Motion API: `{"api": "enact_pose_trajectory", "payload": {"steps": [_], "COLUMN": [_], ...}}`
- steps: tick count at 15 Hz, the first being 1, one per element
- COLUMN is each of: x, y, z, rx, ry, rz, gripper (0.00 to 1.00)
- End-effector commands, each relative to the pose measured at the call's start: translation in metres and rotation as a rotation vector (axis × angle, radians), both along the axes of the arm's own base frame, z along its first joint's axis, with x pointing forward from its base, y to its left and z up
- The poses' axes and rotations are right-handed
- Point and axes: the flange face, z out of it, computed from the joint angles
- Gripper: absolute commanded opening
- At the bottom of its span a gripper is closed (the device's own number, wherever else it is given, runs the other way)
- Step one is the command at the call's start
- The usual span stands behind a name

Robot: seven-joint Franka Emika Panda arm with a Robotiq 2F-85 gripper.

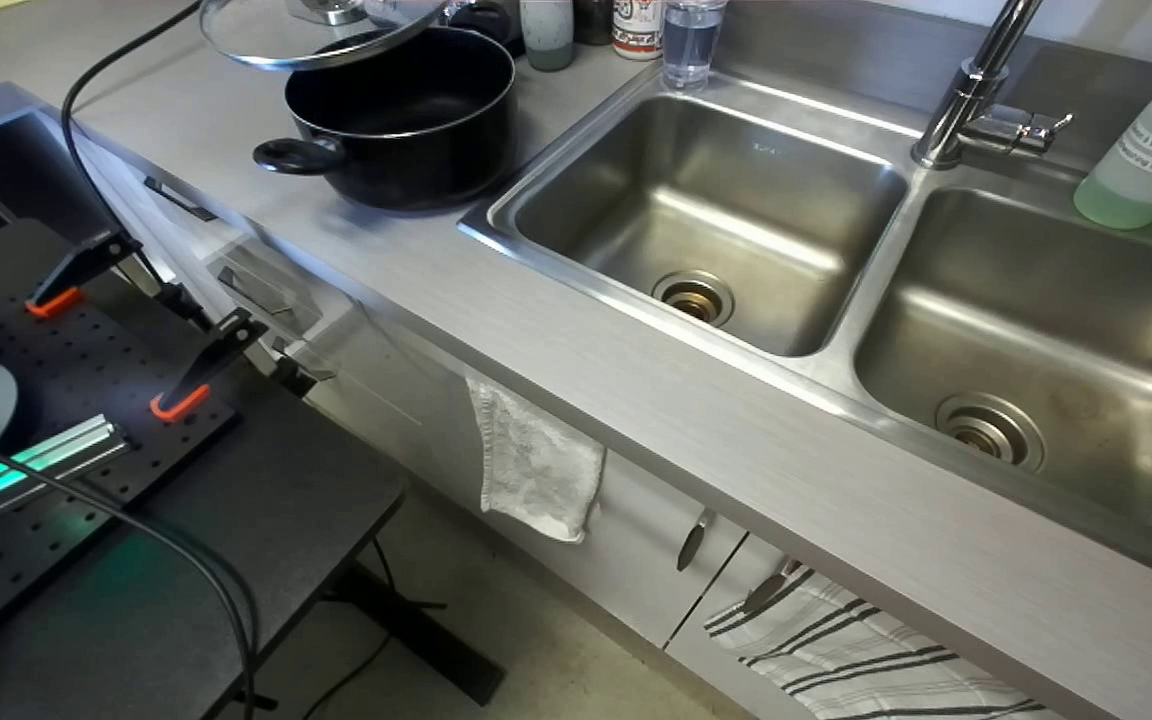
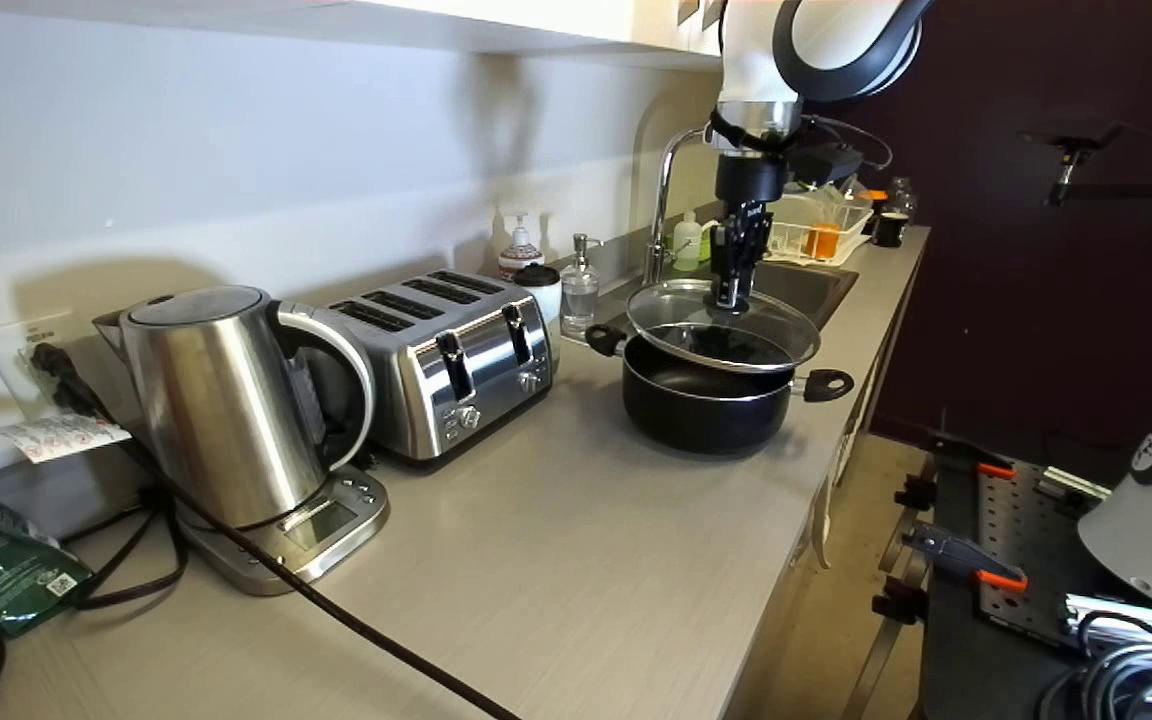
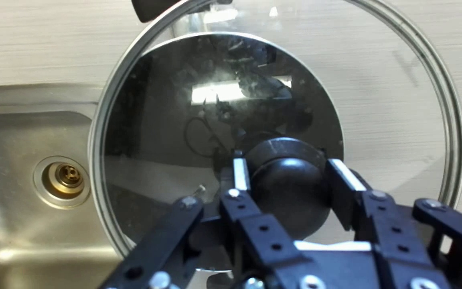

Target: Remove the glass lid from the black pot and put it on the counter

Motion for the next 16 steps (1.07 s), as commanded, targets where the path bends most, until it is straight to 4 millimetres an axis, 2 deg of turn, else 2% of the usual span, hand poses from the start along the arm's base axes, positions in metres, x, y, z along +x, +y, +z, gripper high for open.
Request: {"api": "enact_pose_trajectory", "payload": {"steps": [1, 11, 13, 16], "x": [-0.023, -0.068, -0.073, -0.072], "y": [0.038, 0.191, 0.215, 0.237], "z": [0.015, -0.002, -0.012, -0.035], "rx": [-0.039, -0.139, -0.153, -0.154], "ry": [-0.003, 0.047, 0.055, 0.096], "rz": [0.103, 0.481, 0.555, 0.645], "gripper": [0.25, 0.25, 0.25, 0.25]}}
